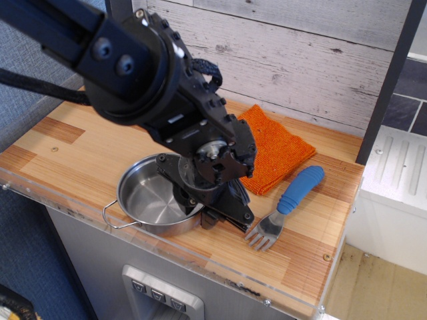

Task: Put the bowl on the far corner of the table.

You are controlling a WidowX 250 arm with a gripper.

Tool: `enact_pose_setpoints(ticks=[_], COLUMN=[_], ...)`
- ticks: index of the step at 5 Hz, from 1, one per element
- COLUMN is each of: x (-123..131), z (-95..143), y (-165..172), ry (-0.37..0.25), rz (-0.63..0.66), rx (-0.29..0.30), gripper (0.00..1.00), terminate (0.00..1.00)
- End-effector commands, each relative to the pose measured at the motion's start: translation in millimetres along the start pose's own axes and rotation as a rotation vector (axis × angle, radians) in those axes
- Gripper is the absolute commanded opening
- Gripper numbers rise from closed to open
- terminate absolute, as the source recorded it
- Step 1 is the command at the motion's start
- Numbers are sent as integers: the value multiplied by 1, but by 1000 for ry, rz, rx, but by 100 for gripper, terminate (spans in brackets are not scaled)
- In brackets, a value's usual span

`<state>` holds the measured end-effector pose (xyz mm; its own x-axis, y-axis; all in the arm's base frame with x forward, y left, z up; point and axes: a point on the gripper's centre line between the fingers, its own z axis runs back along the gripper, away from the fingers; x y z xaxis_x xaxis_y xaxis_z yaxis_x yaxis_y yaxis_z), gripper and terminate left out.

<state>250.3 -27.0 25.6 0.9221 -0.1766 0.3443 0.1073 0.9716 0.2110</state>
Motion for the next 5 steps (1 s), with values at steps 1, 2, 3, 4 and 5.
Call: enact_pose_setpoints(ticks=[1,2,3,4,5], x=[-1,-5,2,13,29], z=[1,0,9,29,45], y=[-1,-3,-3,10,26], ry=[-9,8,-22,-79,-135], rz=[-3,-18,-51,-56,-45], rx=[-16,-16,3,48,92], gripper=[0,0,0,0,0], terminate=[0,0,0,0,0])
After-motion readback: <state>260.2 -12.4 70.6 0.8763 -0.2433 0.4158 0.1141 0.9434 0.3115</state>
